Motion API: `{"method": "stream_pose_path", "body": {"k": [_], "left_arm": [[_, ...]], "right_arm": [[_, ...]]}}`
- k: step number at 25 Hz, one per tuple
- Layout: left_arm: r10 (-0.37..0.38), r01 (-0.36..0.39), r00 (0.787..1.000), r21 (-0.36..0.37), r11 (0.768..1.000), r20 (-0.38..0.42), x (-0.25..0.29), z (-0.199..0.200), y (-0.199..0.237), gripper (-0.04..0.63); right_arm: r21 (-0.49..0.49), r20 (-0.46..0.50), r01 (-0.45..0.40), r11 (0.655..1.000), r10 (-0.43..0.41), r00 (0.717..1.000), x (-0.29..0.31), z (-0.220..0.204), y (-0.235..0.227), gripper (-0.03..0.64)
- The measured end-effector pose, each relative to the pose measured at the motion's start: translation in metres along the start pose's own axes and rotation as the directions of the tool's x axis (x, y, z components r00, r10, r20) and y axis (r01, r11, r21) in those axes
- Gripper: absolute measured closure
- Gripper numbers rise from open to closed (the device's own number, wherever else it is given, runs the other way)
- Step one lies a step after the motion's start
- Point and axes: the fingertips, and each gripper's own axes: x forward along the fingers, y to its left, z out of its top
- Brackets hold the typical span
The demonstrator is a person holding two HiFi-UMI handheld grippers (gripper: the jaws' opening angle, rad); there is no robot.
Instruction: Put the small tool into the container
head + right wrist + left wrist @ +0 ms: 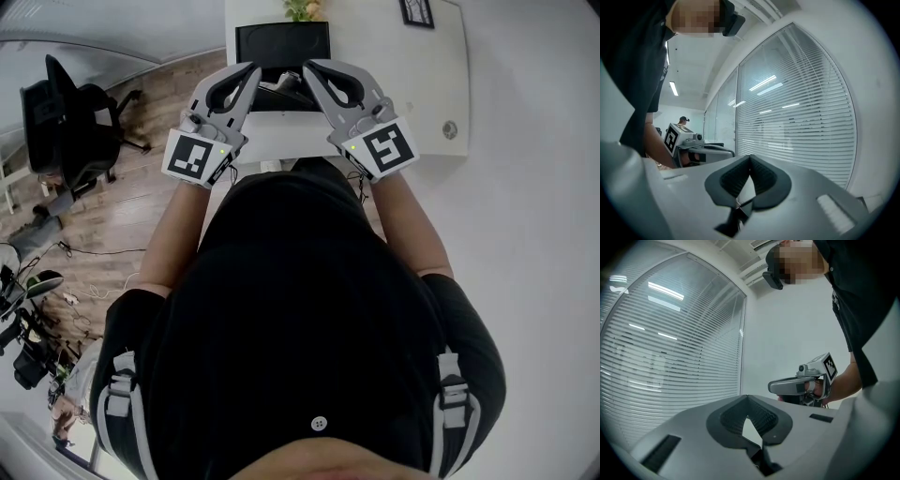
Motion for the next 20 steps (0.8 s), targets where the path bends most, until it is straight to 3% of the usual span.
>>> {"method": "stream_pose_path", "body": {"k": [5, 20], "left_arm": [[-0.011, 0.011, 1.0, 0.029, 1.0, -0.011, 0.0, -0.0027, -0.0004, 0.591], [-0.005, 0.005, 1.0, 0.023, 1.0, -0.014, 0.0043, -0.0036, 0.0007, 0.591]], "right_arm": [[-0.004, -0.005, -0.001, 1.0, 0.001, 1.0, -0.0014, -0.0005, -0.0006, 0.606], [-0.009, -0.03, -0.008, 1.0, 0.008, 1.0, 0.0003, -0.0049, -0.0035, 0.606]]}}
